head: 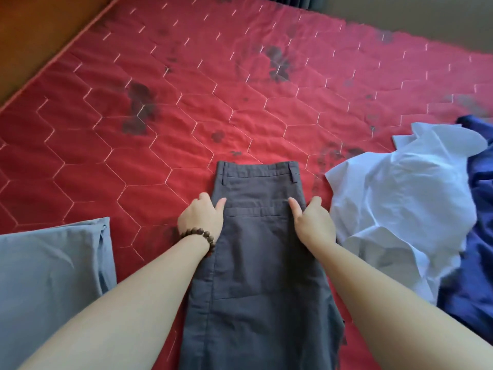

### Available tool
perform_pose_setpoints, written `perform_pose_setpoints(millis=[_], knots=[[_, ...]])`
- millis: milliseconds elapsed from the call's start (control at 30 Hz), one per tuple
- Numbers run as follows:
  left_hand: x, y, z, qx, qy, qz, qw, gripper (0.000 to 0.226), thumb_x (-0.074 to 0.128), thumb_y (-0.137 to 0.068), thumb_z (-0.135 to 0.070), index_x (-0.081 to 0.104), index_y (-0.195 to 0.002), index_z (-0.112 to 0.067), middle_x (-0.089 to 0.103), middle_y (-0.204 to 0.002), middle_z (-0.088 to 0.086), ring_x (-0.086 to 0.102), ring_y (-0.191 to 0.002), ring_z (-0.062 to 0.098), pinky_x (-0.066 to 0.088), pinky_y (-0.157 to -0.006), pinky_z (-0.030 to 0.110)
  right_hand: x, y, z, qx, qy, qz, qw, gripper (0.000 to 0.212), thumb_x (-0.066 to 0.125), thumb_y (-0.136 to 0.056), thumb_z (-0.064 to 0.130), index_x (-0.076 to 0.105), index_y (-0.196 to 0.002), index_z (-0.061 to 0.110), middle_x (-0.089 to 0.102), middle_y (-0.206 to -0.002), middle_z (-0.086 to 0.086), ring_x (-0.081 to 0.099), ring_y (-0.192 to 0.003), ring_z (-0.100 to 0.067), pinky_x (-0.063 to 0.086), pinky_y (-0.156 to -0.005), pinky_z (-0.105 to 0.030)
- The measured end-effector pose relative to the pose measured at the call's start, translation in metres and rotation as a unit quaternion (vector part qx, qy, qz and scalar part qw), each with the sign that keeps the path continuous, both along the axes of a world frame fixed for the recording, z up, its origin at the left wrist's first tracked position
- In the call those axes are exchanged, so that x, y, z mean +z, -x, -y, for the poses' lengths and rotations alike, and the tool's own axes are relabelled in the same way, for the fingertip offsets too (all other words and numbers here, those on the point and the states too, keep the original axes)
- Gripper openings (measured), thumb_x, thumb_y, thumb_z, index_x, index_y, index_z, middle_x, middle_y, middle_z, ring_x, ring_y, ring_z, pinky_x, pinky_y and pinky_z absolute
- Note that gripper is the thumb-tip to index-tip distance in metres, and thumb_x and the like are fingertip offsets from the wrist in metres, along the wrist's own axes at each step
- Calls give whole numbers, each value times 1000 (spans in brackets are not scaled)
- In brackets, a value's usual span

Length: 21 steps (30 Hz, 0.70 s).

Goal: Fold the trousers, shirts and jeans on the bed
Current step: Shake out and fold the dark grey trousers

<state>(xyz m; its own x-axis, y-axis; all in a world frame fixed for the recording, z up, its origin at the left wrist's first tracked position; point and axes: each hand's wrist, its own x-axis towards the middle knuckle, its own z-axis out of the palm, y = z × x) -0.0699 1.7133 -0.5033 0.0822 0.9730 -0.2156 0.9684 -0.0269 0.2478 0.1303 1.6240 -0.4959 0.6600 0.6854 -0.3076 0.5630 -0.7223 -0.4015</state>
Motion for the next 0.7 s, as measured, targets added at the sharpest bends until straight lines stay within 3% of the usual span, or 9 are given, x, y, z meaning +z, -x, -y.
perform_pose_setpoints(millis=[133,333,433,500,567,633,700], knots=[[0,4,14,-27,-71,45,996,35,38,-98,-46,35,-89,-13,65,-70,15,64,-67,38,28,-51,33,-3,9,0,46,-63,16,997,31,43,-99,37,40,-93,7,63,-88,-26,58,-81,-44,34,-60,-41],[23,-1,-12,-20,-152,123,980,41,48,-96,-43,46,-98,-2,61,-64,20,61,-60,42,26,-48,33,24,1,-18,76,-168,125,975,29,42,-100,34,44,-98,5,62,-73,-25,57,-66,-45,31,-55,-39],[34,-14,-46,2,-152,136,979,48,52,-93,-46,46,-113,-4,65,-87,21,63,-80,41,35,-56,37,37,-12,-51,62,-163,94,980,35,42,-99,40,43,-107,6,62,-93,-23,58,-84,-43,36,-61,-41],[35,-18,-59,2,-137,84,987,57,54,-91,-46,41,-129,-6,55,-120,18,54,-110,36,43,-81,42,39,-17,-64,83,-102,124,983,50,44,-98,44,40,-130,6,52,-121,-20,50,-108,-39,40,-80,-44],[28,-21,-56,-54,-134,40,989,59,49,-94,-42,34,-140,-8,36,-145,15,31,-135,31,31,-108,43,34,-12,-64,137,-73,198,968,56,45,-97,36,33,-142,4,38,-142,-20,36,-128,-36,32,-103,-44],[16,-29,-38,-162,-130,31,978,54,40,-98,-35,30,-146,-12,21,-157,11,13,-145,27,15,-117,42,22,5,-54,222,-79,198,951,52,44,-97,25,34,-144,6,27,-154,-16,21,-143,-31,17,-116,-44],[-3,-37,-14,-276,-103,0,956,54,32,-99,-32,23,-150,-17,11,-160,5,2,-148,23,5,-119,41,1,26,-43,311,-45,149,938,55,39,-99,23,26,-150,10,13,-160,-8,5,-148,-24,2,-119,-43]])
